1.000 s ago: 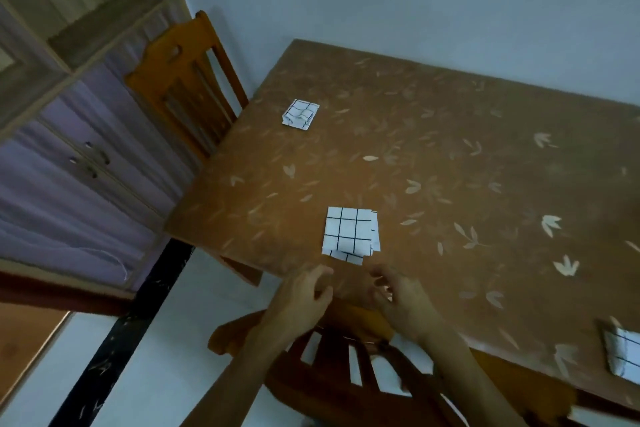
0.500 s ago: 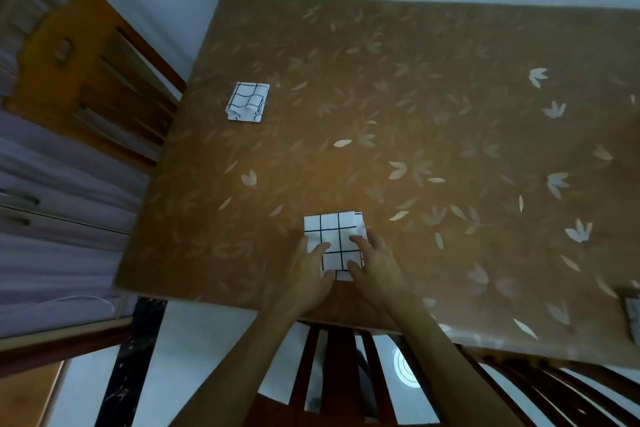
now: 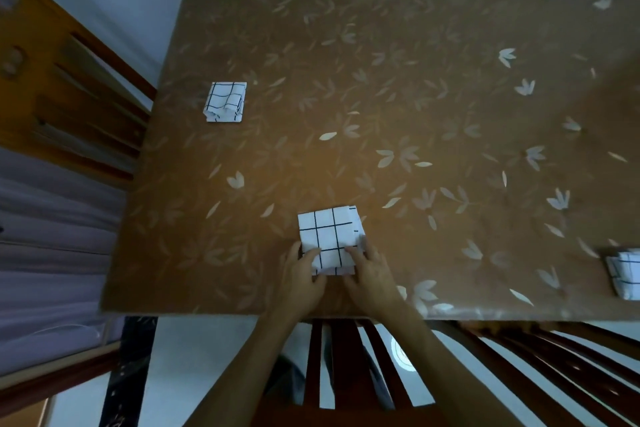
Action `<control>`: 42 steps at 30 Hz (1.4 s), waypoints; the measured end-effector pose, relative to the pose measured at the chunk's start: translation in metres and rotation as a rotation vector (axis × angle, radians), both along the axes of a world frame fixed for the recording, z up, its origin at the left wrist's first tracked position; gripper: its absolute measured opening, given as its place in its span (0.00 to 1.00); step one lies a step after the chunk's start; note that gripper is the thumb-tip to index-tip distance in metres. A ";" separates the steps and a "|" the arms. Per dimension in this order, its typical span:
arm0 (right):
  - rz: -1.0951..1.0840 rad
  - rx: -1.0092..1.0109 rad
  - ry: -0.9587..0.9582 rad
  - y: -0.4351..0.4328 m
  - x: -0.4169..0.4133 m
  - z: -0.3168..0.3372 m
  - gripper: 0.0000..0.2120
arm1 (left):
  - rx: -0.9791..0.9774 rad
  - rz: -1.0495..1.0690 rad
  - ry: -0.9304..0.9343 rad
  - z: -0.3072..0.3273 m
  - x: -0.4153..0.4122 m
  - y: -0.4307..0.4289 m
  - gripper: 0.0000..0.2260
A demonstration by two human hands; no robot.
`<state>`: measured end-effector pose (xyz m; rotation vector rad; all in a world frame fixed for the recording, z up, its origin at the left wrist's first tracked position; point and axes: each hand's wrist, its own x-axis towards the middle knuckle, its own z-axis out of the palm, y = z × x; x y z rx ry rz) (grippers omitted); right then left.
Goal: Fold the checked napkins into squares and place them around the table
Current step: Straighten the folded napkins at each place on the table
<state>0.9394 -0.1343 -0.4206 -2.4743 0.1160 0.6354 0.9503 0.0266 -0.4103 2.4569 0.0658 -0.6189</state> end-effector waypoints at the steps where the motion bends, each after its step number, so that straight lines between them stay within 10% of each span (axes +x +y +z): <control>1: -0.050 -0.010 -0.018 -0.002 0.002 0.000 0.27 | -0.016 -0.004 0.000 0.000 0.001 0.001 0.21; 15: 0.062 -0.082 -0.127 -0.023 0.001 -0.013 0.24 | -0.321 -0.124 0.330 0.021 -0.037 -0.001 0.05; 20: -0.028 -0.009 -0.309 -0.030 -0.009 -0.010 0.29 | -0.076 -0.046 -0.011 0.003 -0.019 0.007 0.11; 30: 0.205 -0.089 0.007 -0.028 -0.048 -0.011 0.43 | 0.033 -0.111 0.056 -0.003 -0.030 -0.010 0.18; 42: 0.154 -0.031 -0.137 -0.035 -0.033 -0.016 0.32 | 0.037 -0.161 0.043 -0.003 -0.013 -0.013 0.22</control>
